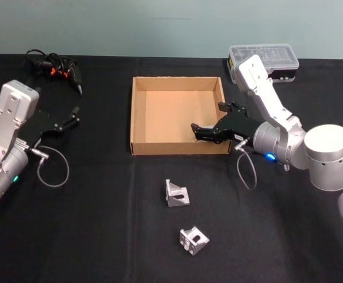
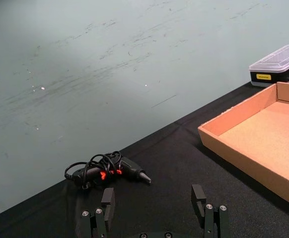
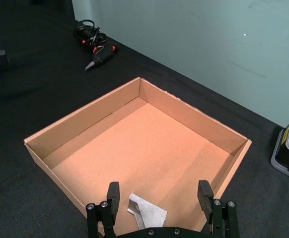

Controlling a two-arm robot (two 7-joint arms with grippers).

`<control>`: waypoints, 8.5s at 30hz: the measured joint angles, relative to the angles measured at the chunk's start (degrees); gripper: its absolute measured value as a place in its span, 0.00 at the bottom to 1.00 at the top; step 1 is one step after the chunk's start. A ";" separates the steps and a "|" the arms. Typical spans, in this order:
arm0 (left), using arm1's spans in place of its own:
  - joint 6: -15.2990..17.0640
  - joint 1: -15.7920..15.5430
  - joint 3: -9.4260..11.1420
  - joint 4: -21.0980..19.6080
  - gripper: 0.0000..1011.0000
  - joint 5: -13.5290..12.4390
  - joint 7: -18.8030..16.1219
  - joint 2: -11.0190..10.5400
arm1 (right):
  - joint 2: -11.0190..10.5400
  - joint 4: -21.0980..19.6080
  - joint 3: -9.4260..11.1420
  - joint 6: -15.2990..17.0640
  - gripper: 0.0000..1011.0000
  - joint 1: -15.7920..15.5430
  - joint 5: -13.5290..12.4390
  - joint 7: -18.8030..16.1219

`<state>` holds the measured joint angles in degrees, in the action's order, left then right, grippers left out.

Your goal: Use one hand to pick up the angle iron from the table and place it into the box.

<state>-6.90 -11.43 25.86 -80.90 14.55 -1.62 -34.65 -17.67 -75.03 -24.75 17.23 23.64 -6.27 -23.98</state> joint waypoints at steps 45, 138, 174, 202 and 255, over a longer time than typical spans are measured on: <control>0.00 0.00 0.00 0.00 1.00 0.00 0.00 0.00 | -15.65 -33.69 0.03 3.11 0.99 -19.73 -8.08 -3.07; -0.01 0.00 0.00 0.00 1.00 0.00 0.00 0.00 | 0.24 -26.34 -5.37 26.84 0.48 -15.49 4.51 -2.31; 0.00 0.00 0.00 0.00 1.00 0.00 0.00 0.00 | -0.63 -28.98 -3.31 22.93 0.08 -16.75 4.95 -2.59; 0.00 0.00 0.00 0.00 1.00 0.00 0.00 0.00 | -5.78 -38.01 8.56 16.83 0.08 -18.78 -3.51 -1.00; 0.00 0.00 0.00 0.01 1.00 0.00 0.00 0.00 | 7.37 2.85 -4.93 7.13 0.08 6.34 3.03 0.11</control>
<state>-6.91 -11.43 25.86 -80.90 14.55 -1.62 -34.64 -10.30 -72.19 -29.68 24.36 29.99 -3.25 -23.88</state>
